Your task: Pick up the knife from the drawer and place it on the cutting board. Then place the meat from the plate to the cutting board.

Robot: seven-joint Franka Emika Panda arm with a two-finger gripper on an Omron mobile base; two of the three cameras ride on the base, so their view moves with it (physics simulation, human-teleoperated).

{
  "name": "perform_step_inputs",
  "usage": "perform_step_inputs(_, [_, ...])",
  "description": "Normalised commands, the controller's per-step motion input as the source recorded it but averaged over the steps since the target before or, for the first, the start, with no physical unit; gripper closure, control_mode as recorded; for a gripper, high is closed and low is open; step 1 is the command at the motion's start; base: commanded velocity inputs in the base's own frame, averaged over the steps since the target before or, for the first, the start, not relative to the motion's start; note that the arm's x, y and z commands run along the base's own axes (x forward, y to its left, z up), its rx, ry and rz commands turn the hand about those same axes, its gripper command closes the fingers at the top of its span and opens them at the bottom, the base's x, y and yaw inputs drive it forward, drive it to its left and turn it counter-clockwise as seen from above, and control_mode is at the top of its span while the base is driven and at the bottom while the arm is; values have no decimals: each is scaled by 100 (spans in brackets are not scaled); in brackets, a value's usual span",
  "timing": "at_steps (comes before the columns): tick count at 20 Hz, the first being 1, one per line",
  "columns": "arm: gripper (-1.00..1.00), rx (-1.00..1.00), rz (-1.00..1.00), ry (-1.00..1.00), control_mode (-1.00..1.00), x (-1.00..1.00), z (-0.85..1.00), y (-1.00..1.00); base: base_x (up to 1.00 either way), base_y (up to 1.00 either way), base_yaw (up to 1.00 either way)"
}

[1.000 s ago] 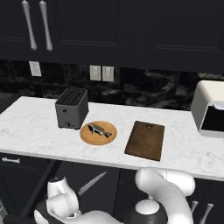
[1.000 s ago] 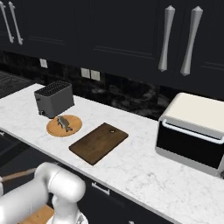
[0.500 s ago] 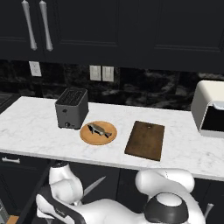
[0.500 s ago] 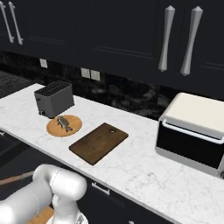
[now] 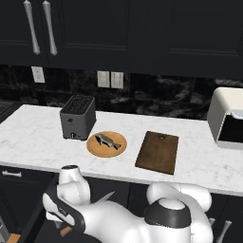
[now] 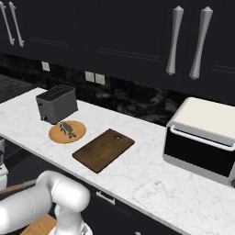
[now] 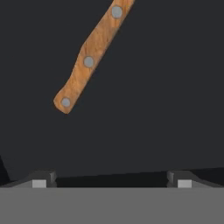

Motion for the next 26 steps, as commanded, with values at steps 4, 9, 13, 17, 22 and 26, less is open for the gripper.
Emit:
perform_step_inputs(4, [-100,-3,-3,-2,-100,5,-21,-12,0,0,0])
perform_step_inputs(9, [-100,-1,-2,-11,-100,0,-27,-11,0,0,0])
perform_step_inputs(13, [-100,0,-4,-6,-100,11,-1,-6,0,0,0])
perform_step_inputs(17, [-100,0,-1,-1,-100,30,-1,-1,0,0,0])
perform_step_inputs(22, [-100,0,0,0,-100,26,-13,0,0,0,0])
perform_step_inputs(26, [-100,-1,-1,0,-100,29,-17,0,0,0,0])
